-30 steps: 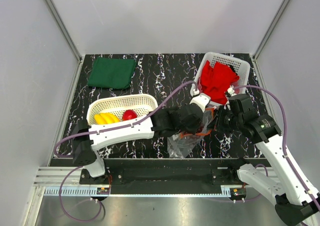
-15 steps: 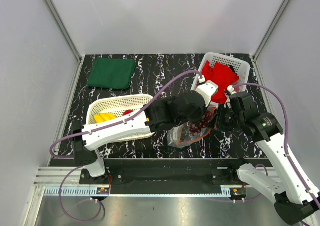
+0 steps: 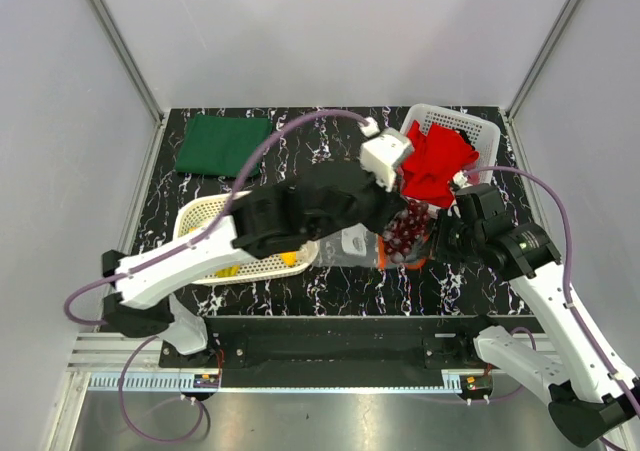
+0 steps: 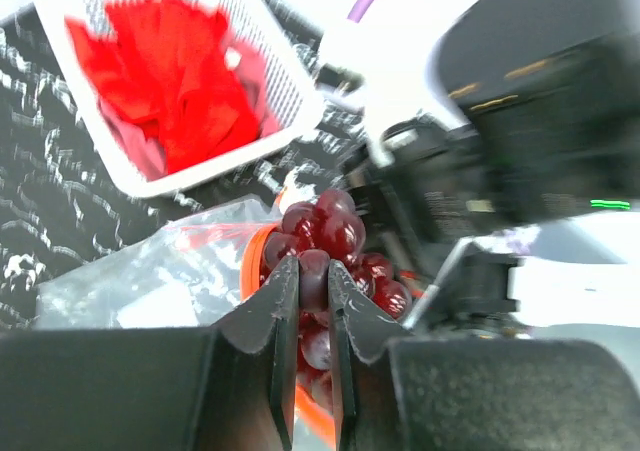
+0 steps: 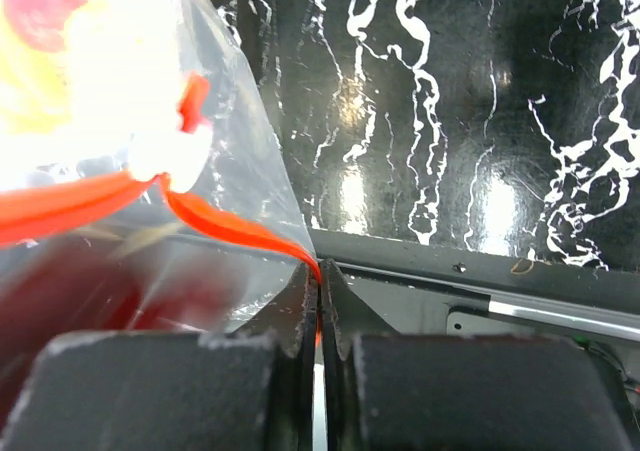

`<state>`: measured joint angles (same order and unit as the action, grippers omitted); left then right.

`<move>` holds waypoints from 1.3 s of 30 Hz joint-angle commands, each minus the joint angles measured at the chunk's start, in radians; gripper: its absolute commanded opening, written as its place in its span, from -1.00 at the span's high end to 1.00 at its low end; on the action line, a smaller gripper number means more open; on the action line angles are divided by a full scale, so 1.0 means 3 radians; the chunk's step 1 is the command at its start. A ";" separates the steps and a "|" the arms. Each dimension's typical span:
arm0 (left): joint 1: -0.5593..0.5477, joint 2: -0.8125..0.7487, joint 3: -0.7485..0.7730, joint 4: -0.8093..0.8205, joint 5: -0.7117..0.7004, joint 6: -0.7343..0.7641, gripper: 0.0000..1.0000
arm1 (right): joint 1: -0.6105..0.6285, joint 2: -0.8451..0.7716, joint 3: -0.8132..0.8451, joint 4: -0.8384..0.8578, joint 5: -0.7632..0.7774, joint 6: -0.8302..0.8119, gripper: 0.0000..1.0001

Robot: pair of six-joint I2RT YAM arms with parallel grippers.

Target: Open the zip-top bag and remove the fake food

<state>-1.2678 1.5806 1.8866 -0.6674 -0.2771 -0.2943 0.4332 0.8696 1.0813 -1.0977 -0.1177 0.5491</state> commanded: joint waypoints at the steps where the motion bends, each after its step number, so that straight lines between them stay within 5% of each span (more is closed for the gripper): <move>1: -0.0003 -0.0564 0.0226 0.0230 0.0223 -0.0093 0.88 | 0.0019 0.0047 -0.0056 0.0095 0.0096 0.0000 1.00; 11: 0.0079 -0.0815 -0.0352 0.0619 0.0627 -0.0394 0.88 | 0.0019 -0.0010 0.0082 0.0264 -0.0022 0.0113 1.00; 17: 0.0186 -0.1177 -0.0607 0.0293 -0.0083 -0.0160 0.85 | 0.0019 -0.0055 0.0108 -0.0089 0.0504 0.0021 1.00; 27: 0.1198 -0.2072 -0.1916 0.0184 -0.0431 -0.0190 0.81 | 0.0019 -0.0107 0.0179 -0.0242 0.0622 -0.0097 1.00; 39: 0.1772 -0.2472 -0.3373 0.0471 -0.0722 -0.0475 0.78 | 0.0019 -0.0025 0.0277 -0.0156 0.0515 -0.0097 1.00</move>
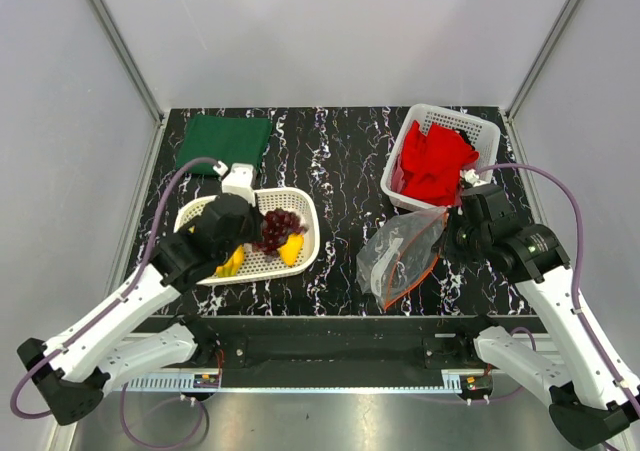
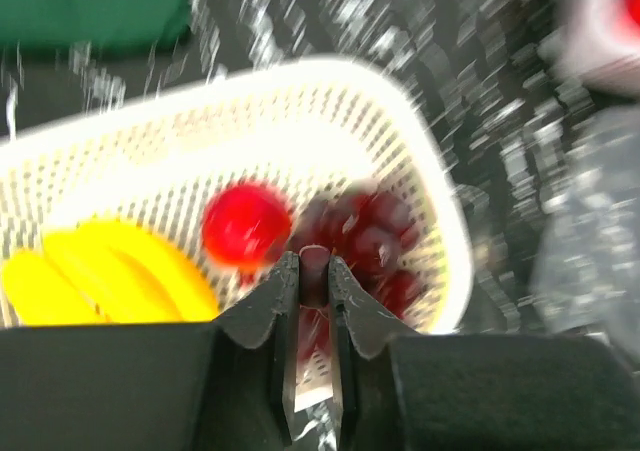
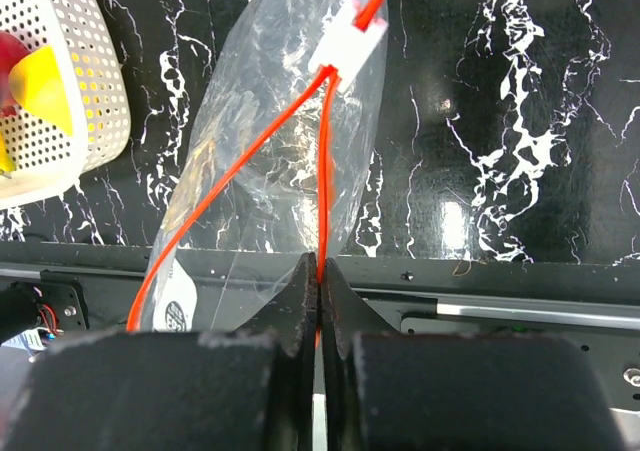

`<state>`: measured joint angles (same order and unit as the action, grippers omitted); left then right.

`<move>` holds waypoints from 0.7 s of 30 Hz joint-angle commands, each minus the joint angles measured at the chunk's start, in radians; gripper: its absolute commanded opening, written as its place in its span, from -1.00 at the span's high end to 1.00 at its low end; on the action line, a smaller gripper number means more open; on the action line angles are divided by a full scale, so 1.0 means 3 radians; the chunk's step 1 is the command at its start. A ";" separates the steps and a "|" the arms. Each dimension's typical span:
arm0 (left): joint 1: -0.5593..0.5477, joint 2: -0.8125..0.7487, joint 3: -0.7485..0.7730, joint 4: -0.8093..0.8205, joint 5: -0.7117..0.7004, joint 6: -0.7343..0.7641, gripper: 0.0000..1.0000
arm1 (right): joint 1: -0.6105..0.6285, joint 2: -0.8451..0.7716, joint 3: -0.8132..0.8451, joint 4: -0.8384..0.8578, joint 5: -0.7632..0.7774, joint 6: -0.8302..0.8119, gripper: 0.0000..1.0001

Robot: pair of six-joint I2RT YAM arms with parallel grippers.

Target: Open the zip-top bag and remove the fake food

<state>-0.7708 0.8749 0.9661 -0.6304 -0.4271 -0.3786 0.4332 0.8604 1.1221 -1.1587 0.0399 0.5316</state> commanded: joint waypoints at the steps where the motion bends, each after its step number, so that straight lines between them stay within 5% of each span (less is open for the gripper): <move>1: 0.0145 -0.0119 -0.0377 0.0353 -0.0253 -0.0246 0.77 | 0.0019 -0.0005 0.0136 0.0048 -0.0015 -0.0044 1.00; 12: 0.0248 -0.0083 -0.0858 0.0404 -0.0294 -0.0548 0.74 | 0.0019 -0.0025 0.0151 0.0017 -0.0026 -0.0039 1.00; 17: 0.0243 -0.0257 -0.0940 0.0348 -0.0346 -0.0563 0.08 | 0.0019 -0.0010 0.0192 0.0012 -0.0010 -0.0049 1.00; 18: 0.0248 -0.0313 -0.0945 0.0322 -0.0330 -0.0563 -0.20 | 0.0019 -0.0010 0.0222 -0.0028 0.0000 -0.0049 1.00; 21: 0.0248 -0.0436 -0.0909 0.0286 -0.0182 -0.0517 -0.46 | 0.0019 0.0041 0.0375 -0.0283 0.0143 -0.0044 1.00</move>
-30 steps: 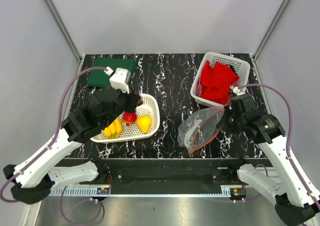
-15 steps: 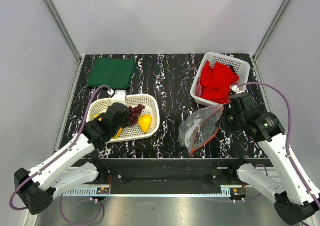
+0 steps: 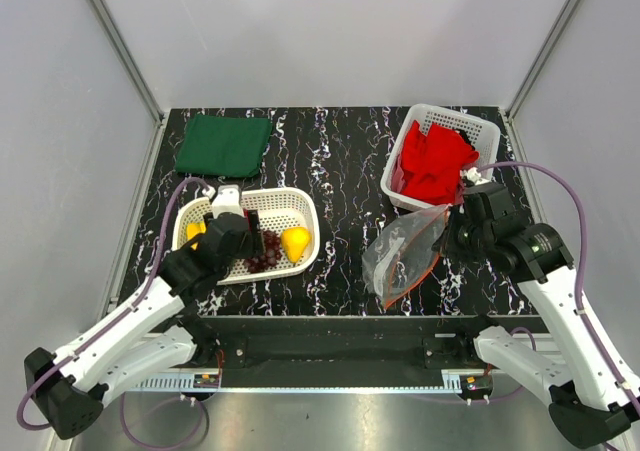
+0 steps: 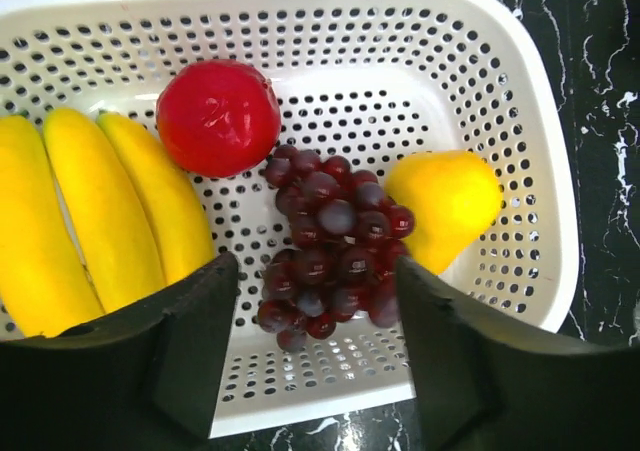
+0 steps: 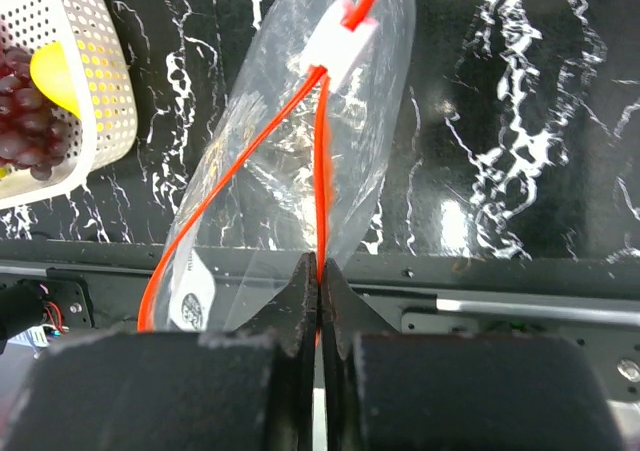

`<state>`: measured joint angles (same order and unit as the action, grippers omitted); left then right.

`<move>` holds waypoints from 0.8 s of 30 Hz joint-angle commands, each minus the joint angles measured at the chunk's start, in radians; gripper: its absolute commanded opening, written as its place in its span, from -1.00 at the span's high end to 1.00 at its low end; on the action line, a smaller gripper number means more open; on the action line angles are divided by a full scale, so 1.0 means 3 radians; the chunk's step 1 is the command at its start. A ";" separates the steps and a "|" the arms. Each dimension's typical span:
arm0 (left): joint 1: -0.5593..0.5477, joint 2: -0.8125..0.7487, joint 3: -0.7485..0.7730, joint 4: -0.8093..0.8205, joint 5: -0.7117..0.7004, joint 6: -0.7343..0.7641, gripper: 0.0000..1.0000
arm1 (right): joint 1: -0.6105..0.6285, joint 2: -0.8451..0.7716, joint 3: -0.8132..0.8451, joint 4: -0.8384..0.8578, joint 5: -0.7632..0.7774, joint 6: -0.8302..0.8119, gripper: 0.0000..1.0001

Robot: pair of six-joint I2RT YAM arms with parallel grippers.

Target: Open the zip-top bag and remove the fake food

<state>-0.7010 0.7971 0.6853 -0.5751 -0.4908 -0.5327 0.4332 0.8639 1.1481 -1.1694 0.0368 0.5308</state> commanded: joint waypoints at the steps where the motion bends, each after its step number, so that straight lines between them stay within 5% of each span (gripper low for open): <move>1: 0.0015 -0.0212 0.0072 0.0092 0.0111 0.0006 -0.51 | 0.0019 0.0035 0.0335 -0.0330 0.0239 -0.0041 1.00; 7: 0.0015 -0.0422 0.0328 0.0086 0.0525 0.0155 -0.66 | 0.0019 0.0015 0.0688 -0.1036 0.0613 0.0051 1.00; 11: 0.0010 -0.0453 0.0456 0.0208 0.0863 0.0201 -0.68 | 0.0019 0.0086 0.0546 -0.1016 0.0359 -0.0015 1.00; 24: 0.0015 -0.0463 0.0579 0.0301 0.1518 0.0063 -0.78 | 0.0085 0.1460 0.0028 0.1090 -0.0961 0.0138 0.88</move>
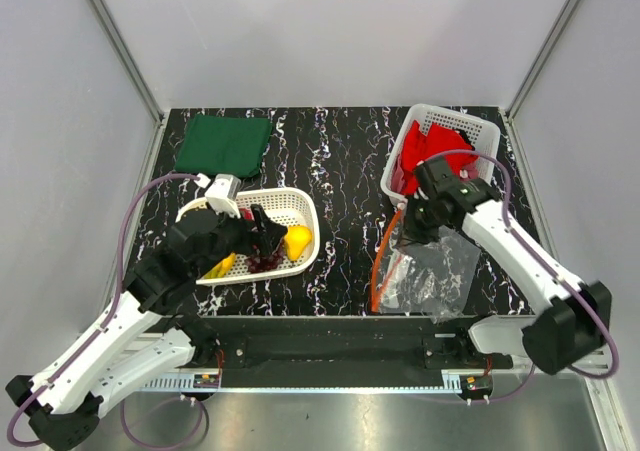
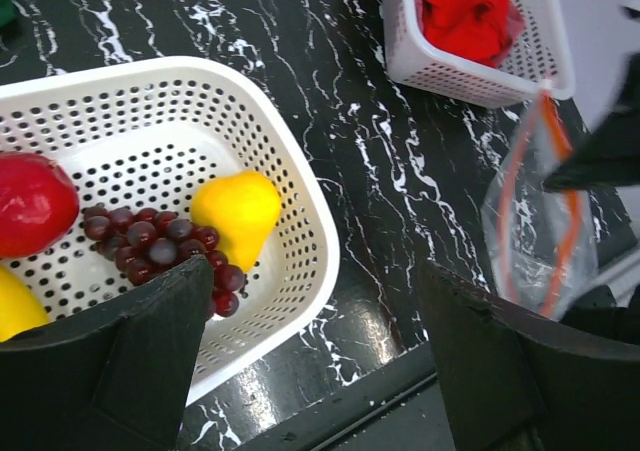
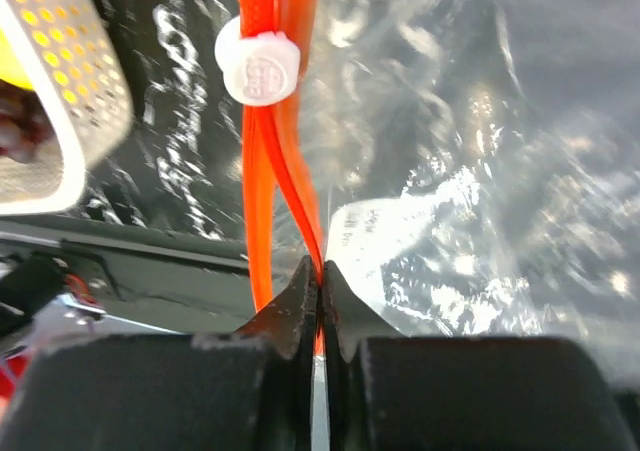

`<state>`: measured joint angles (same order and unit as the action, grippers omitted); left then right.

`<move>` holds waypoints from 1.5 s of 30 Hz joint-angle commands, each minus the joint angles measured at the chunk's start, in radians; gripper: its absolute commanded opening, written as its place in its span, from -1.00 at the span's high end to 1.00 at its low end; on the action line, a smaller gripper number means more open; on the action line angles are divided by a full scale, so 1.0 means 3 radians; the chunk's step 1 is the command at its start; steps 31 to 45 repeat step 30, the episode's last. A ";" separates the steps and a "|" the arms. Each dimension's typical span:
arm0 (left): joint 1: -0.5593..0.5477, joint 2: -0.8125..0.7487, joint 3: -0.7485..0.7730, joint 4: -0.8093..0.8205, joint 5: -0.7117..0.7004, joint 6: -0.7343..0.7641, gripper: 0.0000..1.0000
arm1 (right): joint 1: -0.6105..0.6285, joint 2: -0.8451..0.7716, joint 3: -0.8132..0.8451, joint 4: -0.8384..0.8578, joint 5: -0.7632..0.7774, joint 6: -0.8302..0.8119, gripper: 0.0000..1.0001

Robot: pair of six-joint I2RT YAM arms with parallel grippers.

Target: Open the zip-top bag and remove the fake food

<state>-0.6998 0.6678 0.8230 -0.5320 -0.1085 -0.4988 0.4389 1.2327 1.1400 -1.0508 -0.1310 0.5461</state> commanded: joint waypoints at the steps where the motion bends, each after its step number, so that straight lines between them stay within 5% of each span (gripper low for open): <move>1: 0.0011 -0.0037 0.0090 0.0157 0.0244 -0.0091 -0.80 | 0.0066 0.0288 0.0065 0.0776 -0.0457 0.0102 0.78; 9: 0.0006 0.0060 0.0110 0.0260 0.0432 -0.0173 -0.82 | 0.0122 0.0713 0.0065 0.1462 -0.0954 0.0220 -0.11; 15: 0.0011 0.0070 0.0023 0.0565 0.0709 -0.0357 -0.89 | 0.0137 0.0330 -0.0006 0.1340 -0.0842 0.0159 -0.60; 17: 0.0006 0.0106 -0.0089 0.0719 0.0887 -0.0418 -0.94 | 0.0137 0.0070 -0.0077 0.1335 -0.0776 0.0169 -0.98; 25: -0.0014 0.0004 -0.0524 0.1425 0.1093 -0.0648 -0.98 | 0.0137 -0.0917 -0.0706 0.1298 -0.0146 0.0215 -0.99; 30: -0.0014 -0.0379 -0.0784 0.1960 0.1129 -0.0878 -0.98 | 0.0137 -0.1704 -0.1110 0.1626 -0.0406 0.0286 -0.99; 45: -0.0014 -0.0379 -0.0784 0.1960 0.1129 -0.0878 -0.98 | 0.0137 -0.1704 -0.1110 0.1626 -0.0406 0.0286 -0.99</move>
